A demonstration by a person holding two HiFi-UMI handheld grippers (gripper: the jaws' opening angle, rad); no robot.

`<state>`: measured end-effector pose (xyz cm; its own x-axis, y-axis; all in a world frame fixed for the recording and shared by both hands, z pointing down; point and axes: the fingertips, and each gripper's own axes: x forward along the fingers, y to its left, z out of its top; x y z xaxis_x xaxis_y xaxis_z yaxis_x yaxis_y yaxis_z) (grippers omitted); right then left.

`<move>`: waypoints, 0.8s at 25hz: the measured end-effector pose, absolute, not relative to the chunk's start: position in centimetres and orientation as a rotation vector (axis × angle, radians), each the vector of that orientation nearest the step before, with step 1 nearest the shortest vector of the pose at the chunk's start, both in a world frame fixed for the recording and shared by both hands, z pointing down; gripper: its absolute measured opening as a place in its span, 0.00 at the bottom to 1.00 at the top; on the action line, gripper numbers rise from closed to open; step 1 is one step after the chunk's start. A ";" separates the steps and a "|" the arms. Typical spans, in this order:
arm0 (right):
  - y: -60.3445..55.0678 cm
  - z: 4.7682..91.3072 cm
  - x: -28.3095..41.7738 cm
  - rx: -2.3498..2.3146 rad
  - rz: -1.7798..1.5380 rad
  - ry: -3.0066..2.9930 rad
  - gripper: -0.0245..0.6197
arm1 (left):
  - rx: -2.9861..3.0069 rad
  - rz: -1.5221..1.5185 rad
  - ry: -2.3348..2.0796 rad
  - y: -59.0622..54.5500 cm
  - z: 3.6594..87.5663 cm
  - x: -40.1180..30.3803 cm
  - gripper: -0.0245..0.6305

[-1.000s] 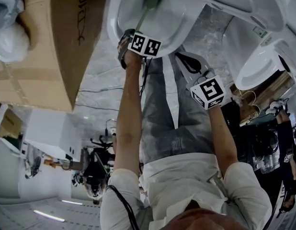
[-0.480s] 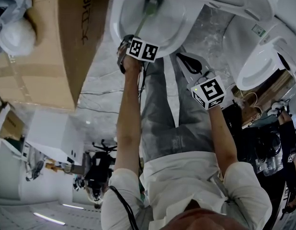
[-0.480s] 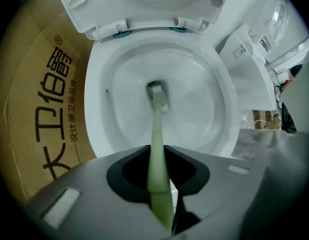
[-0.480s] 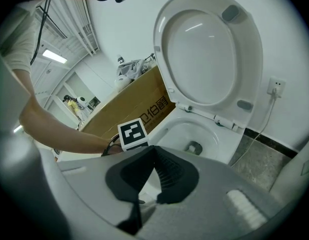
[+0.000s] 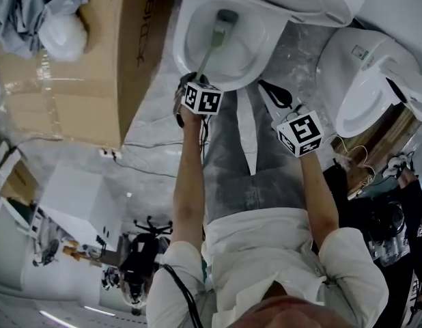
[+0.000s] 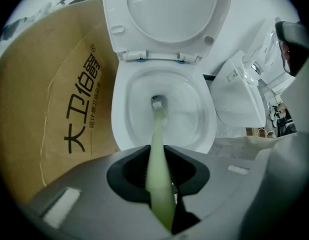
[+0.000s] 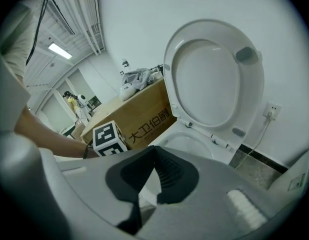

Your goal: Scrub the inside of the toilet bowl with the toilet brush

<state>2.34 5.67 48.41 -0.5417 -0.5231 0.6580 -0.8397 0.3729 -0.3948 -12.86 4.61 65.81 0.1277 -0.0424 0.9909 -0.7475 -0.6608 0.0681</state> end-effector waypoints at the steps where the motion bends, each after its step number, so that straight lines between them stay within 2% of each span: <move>1: 5.5 47.7 2.4 1.189 0.990 -2.216 0.04 | 1.841 1.568 -0.775 4.6 64.9 -13.1 0.19; 20: 1.8 28.2 0.6 1.349 0.605 -2.327 0.04 | 2.202 1.095 -1.085 -0.2 37.1 -17.1 0.19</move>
<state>0.62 1.79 28.24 -0.4655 -0.7133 0.5239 -0.8782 0.4459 -0.1731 -17.13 -0.15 37.12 0.3754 -0.4495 0.8106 -0.8066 -0.5893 0.0467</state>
